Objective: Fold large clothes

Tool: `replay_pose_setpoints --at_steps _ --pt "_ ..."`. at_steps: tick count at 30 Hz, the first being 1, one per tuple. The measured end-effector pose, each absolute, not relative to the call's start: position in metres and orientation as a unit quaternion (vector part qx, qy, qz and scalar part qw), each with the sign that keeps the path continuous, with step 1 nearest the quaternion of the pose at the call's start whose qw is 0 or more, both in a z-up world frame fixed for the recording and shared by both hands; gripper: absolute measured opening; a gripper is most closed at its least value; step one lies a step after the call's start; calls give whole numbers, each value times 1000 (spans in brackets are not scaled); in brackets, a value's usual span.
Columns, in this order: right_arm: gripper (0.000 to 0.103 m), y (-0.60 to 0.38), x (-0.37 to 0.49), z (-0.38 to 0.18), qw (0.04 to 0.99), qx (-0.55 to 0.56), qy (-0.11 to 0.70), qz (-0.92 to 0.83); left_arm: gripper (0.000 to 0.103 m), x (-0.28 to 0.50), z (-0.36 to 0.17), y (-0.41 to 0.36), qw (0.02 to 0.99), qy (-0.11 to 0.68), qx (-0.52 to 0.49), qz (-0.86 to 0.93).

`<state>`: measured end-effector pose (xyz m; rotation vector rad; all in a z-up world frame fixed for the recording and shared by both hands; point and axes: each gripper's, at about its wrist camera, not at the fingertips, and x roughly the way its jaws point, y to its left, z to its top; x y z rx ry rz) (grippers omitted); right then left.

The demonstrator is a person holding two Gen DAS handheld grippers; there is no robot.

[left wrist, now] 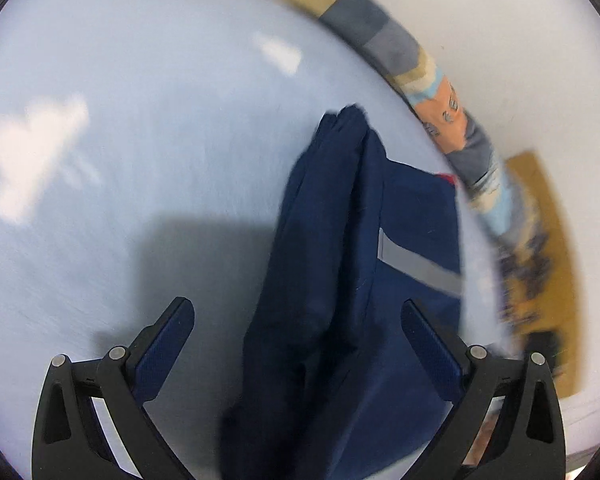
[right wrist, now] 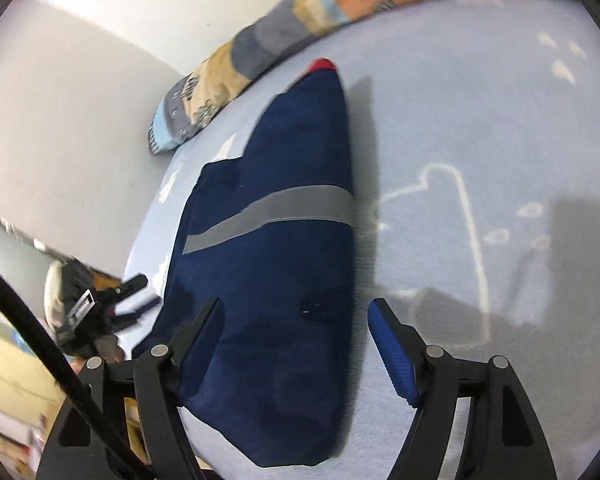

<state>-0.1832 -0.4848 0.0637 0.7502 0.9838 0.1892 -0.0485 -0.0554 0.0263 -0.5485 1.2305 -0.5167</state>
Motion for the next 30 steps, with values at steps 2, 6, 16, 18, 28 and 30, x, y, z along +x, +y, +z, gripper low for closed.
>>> replay_pose_setpoints --at_steps 2,6,16,18,28,30 --pt "79 -487 -182 58 803 366 463 88 103 -43 12 -55 720 578 -285 -255" --pt "79 -489 -180 55 800 365 467 90 103 -36 6 -63 705 583 -290 -281" --pt "82 -493 -158 29 775 390 485 108 103 -16 -10 -90 655 590 -304 -361" --pt "85 -493 -153 25 771 396 485 116 103 -15 -10 -97 650 590 -297 -377" --pt "85 -467 -111 20 791 331 490 157 64 -25 3 -131 697 592 -173 -365" --pt "77 -457 -112 27 810 289 492 139 45 -26 5 -135 716 600 -146 -326"
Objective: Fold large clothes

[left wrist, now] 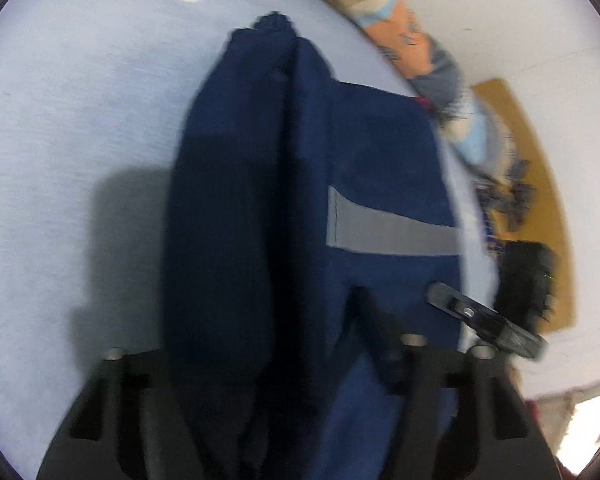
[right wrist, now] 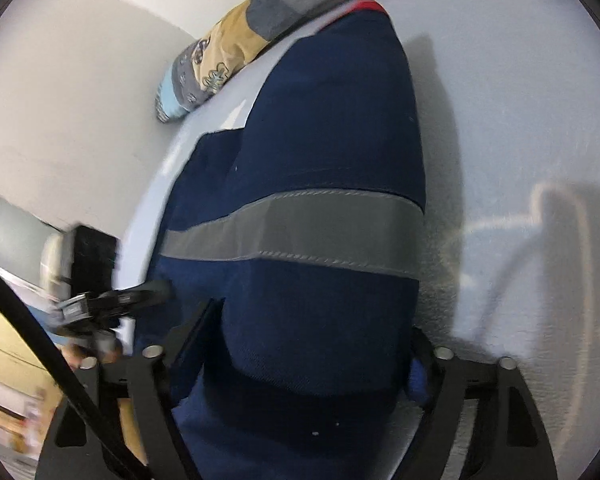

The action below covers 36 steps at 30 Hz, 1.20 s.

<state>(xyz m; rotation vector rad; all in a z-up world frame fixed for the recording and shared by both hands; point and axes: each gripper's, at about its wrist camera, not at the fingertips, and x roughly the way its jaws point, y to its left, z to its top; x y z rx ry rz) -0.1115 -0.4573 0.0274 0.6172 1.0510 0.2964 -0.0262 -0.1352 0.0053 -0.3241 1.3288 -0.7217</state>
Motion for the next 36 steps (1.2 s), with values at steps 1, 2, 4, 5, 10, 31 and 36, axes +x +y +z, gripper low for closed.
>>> replay_pose_setpoints --at_steps 1,2,4,5,10,31,36 --pt "71 -453 -113 32 818 268 491 134 43 -28 10 -138 724 596 -138 -318" --pt "69 -451 -114 36 824 254 489 131 41 -33 16 -144 736 589 -115 -313" --pt "58 -450 -119 46 835 237 480 128 40 -39 25 -152 750 580 -88 -307" --pt "57 -450 -121 50 838 232 478 126 38 -44 31 -157 757 573 -76 -306" --pt "54 -451 -139 80 859 193 459 117 36 -62 43 -182 758 561 -70 -326" --pt "67 -574 -270 106 859 196 468 -66 62 -166 52 -255 775 532 71 -334" --pt "52 -542 -315 138 888 170 428 -16 62 -228 87 -230 844 426 96 -312"
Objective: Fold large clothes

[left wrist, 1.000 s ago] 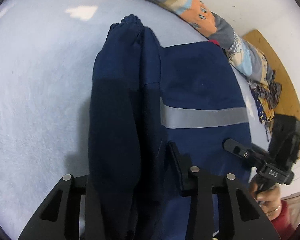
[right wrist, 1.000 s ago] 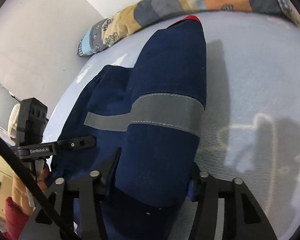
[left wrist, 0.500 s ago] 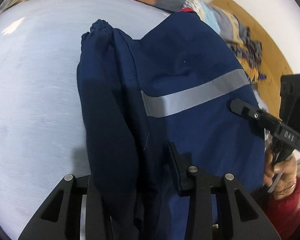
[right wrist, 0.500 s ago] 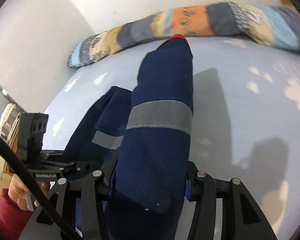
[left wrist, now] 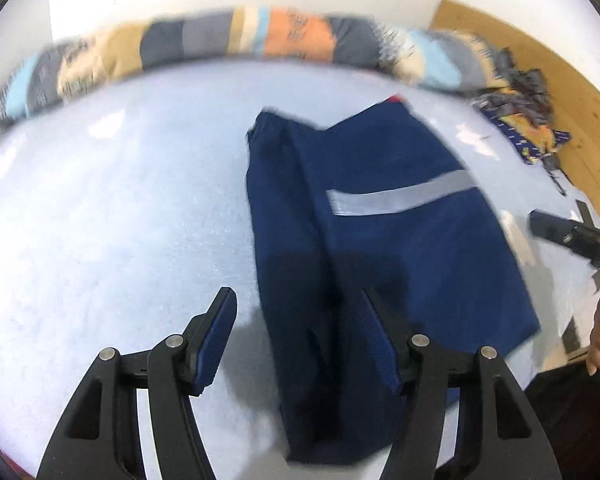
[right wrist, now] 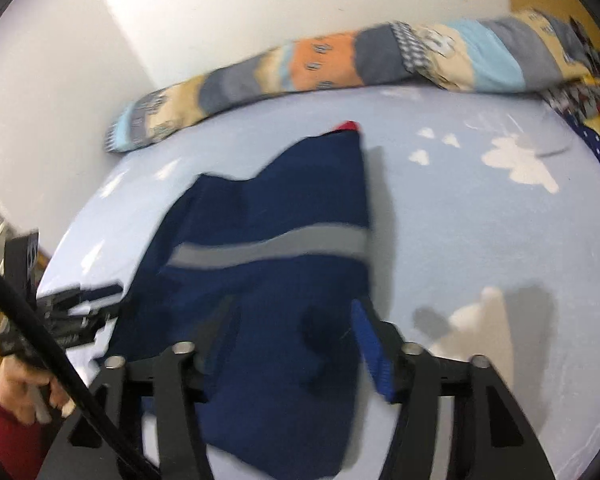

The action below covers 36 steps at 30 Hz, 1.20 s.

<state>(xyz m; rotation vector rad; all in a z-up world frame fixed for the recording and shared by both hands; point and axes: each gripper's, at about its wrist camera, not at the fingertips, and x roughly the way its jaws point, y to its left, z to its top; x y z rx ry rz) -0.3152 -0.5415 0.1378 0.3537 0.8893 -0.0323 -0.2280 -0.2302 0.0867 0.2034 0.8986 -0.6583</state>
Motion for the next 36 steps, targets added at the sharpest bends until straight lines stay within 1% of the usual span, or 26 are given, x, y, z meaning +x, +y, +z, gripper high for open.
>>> replay_pose_setpoints --at_steps 1,4,6,8,10,11,13,15,17,19,20,21,23,24,26,30,33,36 --pt "47 -529 -325 140 891 159 425 -9 62 -242 91 -226 853 405 93 -316" --pt "44 -497 -352 140 898 137 418 6 62 -285 95 -233 858 363 103 -348" --pt "44 -485 -366 138 902 124 413 9 62 -313 88 -239 865 331 139 -351" --pt "43 -474 -374 130 901 101 421 6 62 -318 72 -245 859 341 166 -345" --pt "43 -471 -371 111 889 95 447 -2 62 -307 51 -256 857 361 190 -314" --pt "44 -474 -366 98 879 103 465 -7 63 -296 36 -258 848 389 201 -299" --pt "43 -480 -359 78 862 113 493 -14 67 -279 24 -256 833 433 160 -305" --pt "43 -484 -357 75 859 129 496 -17 68 -272 26 -249 828 449 140 -307" --pt "43 -483 -356 81 857 123 501 -15 66 -278 40 -246 842 422 147 -303" --pt "44 -488 -359 99 868 138 477 -4 66 -285 59 -245 850 396 134 -321" --pt "44 -490 -357 109 875 136 465 0 68 -284 73 -245 859 375 123 -327" --pt "45 -492 -352 126 887 121 445 -5 77 -279 85 -248 867 355 116 -329" --pt "54 -499 -333 144 900 108 423 -16 86 -262 98 -258 879 339 115 -315" --pt "58 -503 -324 148 901 108 420 -18 86 -251 102 -266 883 334 116 -307" --pt "58 -520 -285 153 903 114 412 -30 86 -217 103 -288 887 333 116 -298" --pt "58 -550 -221 143 900 138 409 -53 86 -167 95 -320 890 351 102 -274" --pt "58 -561 -175 126 896 127 419 -68 86 -130 77 -337 889 369 92 -254" --pt "58 -577 -143 93 874 158 454 -65 86 -95 52 -351 878 413 105 -219"
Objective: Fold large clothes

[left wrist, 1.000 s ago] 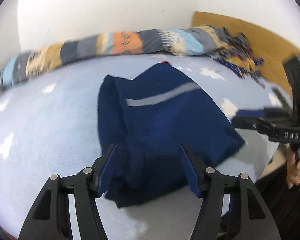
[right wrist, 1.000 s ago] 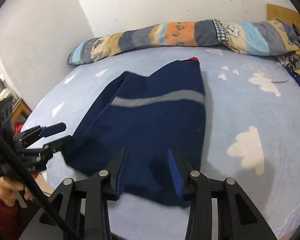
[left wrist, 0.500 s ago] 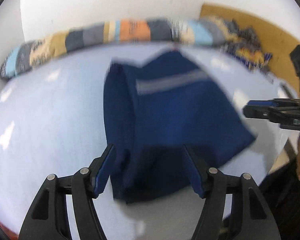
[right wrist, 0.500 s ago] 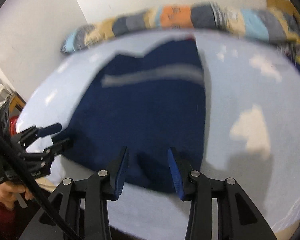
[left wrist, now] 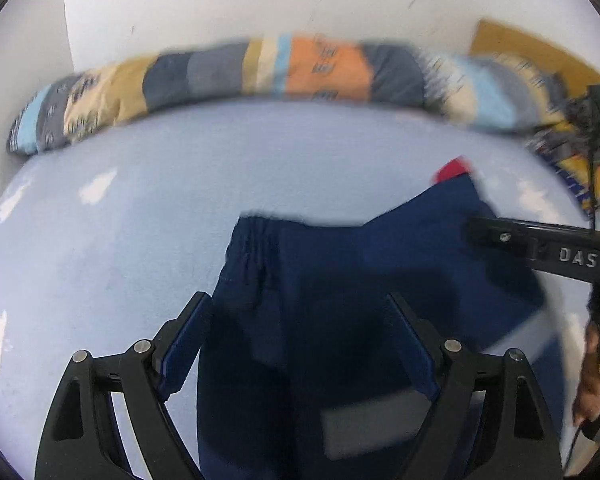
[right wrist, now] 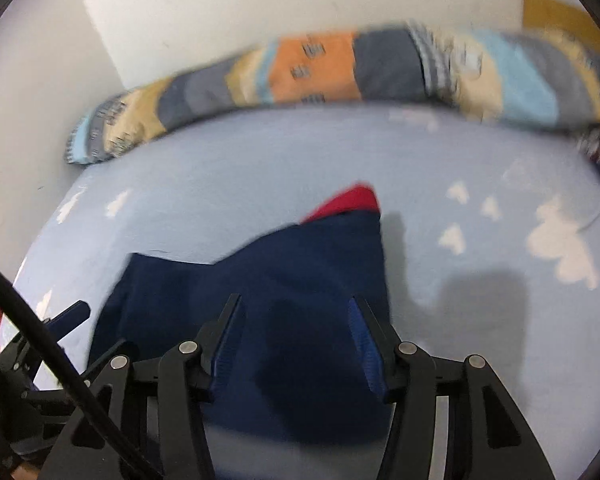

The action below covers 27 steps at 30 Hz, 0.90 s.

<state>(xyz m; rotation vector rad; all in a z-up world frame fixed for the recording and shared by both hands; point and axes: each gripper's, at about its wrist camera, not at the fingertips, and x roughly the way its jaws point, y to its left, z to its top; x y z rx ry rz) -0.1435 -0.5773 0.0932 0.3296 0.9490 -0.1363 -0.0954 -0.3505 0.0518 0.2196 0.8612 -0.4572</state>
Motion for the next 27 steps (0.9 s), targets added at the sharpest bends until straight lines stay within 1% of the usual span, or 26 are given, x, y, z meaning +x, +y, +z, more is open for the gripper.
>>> replay_pose_setpoints --at_steps 1,2,3,4,6,9,13,16,18,20,24,27 --pt "58 -581 -134 80 867 155 469 -71 86 -88 40 -351 871 433 111 -204" --pt "58 -584 -128 71 860 149 482 -81 89 -79 27 -350 859 456 99 -209" --pt "58 -587 -124 61 854 148 491 -86 92 -73 21 -348 855 466 82 -213" --pt "59 -591 -122 54 850 156 495 -87 93 -69 20 -344 852 473 65 -214" --pt "59 -596 -124 56 852 167 489 -82 93 -70 26 -341 855 468 59 -215" --pt "59 -594 -133 76 860 166 477 -74 93 -90 52 -338 874 428 69 -220" --pt "59 -582 -170 113 874 159 455 -58 93 -127 80 -330 887 390 69 -237" --pt "59 -561 -199 123 875 142 460 -46 93 -163 87 -325 891 372 96 -244" --pt "59 -548 -220 126 874 142 464 -39 93 -187 85 -322 891 366 108 -246" --pt "59 -536 -245 128 873 144 465 -35 93 -211 80 -312 892 364 98 -250" --pt "61 -517 -295 124 871 161 464 -28 93 -247 59 -297 883 391 86 -247" --pt "61 -502 -326 117 869 160 467 -26 93 -264 47 -295 878 397 104 -244"
